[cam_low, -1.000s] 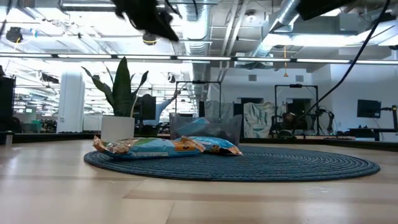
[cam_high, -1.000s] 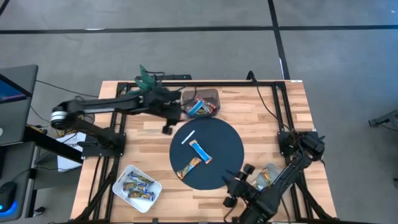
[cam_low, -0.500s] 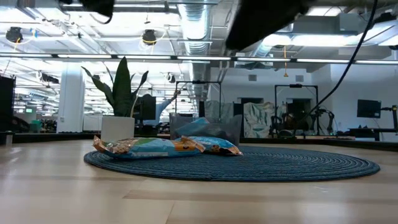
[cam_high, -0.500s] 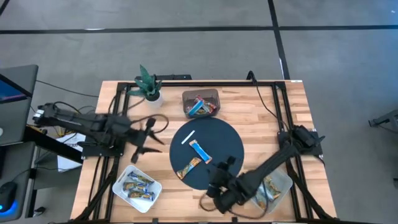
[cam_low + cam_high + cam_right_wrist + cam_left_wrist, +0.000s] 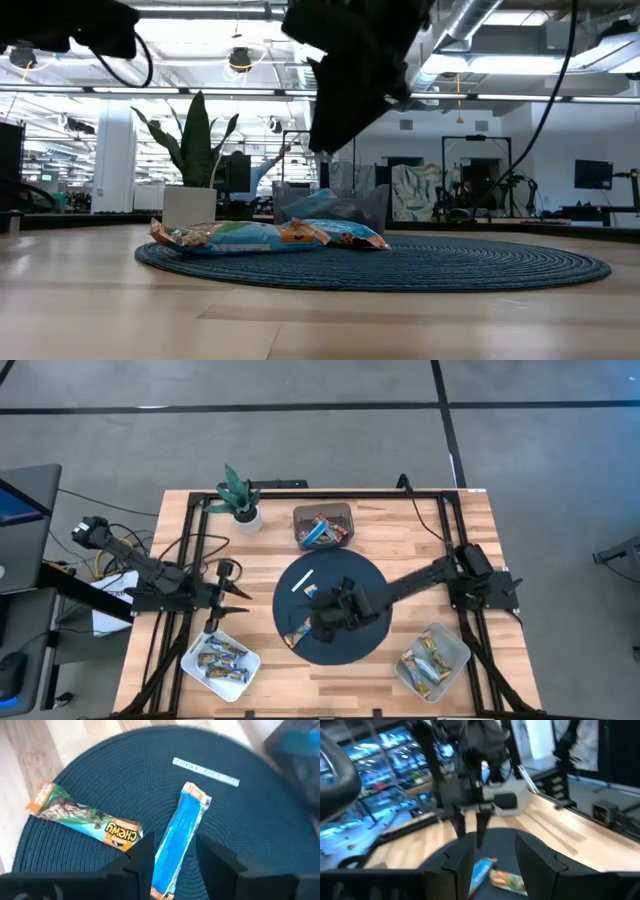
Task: Pick and place Granola Bars by type
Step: Put the yellow granola bar into the gray bin
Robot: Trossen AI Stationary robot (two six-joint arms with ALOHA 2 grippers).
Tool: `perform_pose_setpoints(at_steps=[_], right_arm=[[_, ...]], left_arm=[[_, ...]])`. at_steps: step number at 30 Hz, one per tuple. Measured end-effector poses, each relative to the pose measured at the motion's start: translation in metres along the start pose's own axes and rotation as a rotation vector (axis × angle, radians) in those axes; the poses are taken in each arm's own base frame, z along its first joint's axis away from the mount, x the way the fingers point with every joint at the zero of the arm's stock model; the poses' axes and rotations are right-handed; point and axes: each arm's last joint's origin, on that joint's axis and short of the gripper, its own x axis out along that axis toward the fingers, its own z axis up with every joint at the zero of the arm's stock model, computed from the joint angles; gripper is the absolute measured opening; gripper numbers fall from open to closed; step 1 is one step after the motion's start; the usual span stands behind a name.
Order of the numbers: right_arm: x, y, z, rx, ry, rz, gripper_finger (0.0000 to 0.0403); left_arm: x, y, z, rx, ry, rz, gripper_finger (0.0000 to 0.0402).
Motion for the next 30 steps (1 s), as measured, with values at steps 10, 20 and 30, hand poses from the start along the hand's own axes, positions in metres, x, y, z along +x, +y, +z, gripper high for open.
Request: perform_pose_setpoints(at_steps=[10, 20, 30], right_arm=[[0.018, -0.033, 0.017, 0.077, 0.075, 0.052, 0.0135], [0.023, -0.037, 0.027, 0.105, 0.061, 0.170, 0.0209], [0.060, -0.033, 0.016, 0.120, 0.137, 0.133, 0.0250]], left_arm=[[-0.004, -0.001, -0.001, 0.026, 0.023, 0.008, 0.0137], [-0.004, -0.001, -0.001, 0.034, 0.024, 0.008, 0.0137], [-0.004, -0.001, -0.001, 0.038, 0.024, 0.012, 0.0137]])
